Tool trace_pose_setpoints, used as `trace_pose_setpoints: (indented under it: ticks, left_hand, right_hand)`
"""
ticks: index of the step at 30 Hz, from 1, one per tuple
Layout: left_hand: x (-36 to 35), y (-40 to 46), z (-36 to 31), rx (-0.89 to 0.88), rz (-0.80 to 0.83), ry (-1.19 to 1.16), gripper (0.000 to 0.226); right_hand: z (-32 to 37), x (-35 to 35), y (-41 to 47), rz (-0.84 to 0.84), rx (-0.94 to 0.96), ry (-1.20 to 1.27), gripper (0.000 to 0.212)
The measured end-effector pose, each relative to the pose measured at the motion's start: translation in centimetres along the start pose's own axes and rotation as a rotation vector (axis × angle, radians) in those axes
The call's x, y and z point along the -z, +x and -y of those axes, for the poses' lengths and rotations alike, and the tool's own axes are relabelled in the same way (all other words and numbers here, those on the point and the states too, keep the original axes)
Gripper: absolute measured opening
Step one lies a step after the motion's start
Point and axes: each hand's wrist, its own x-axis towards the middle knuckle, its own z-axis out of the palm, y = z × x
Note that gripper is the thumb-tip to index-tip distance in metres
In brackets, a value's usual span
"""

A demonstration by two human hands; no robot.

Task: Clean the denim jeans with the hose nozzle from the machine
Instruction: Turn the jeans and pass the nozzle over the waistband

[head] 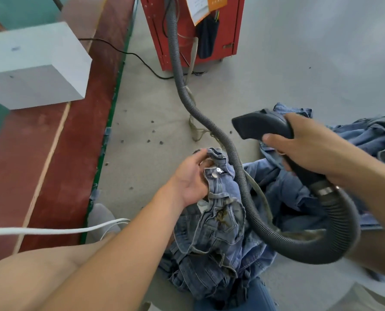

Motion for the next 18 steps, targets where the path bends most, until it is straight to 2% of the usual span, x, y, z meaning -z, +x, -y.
trace_pose_setpoints:
  ticks: [2,5,7,10,13,16,18]
  left_hand:
    - [0.2,-0.2,-0.7,0.002,0.034,-0.112,0.035]
    - [0.7,0.0,-0.7,-0.004,0.077,-0.105,0.054]
    - [0.7,0.2,-0.2,0.012,0.104,-0.096,0.06]
    - [0.4,0.3,0.7,0.045,0.121,-0.07,0.053]
    - [0.0,0.6,1.7,0.035,0.155,-0.004,0.04]
    - [-0.2,0.7,2.2,-0.046,0.141,0.047,0.053]
    - [-0.5,0.9,2.6,-0.074,0.105,0.074,0.045]
  right_hand:
    - [-0.6,1.0,-0.5,0.041,0.023,-0.137,0.02]
    - [-0.8,1.1,-1.4,0.142,0.048,-0.32,0.024]
    - [-0.5,0.5,-2.0,0.231,0.06,-0.363,0.021]
    - [0.0,-1.1,-2.0,0.296,0.078,-0.316,0.02]
    - [0.1,-2.1,-1.4,0.114,0.046,-0.178,0.023]
    - [-0.3,-1.7,-1.3,-0.119,-0.039,0.095,0.025]
    - [-0.7,-1.7,-1.5,-0.168,-0.094,0.255,0.026]
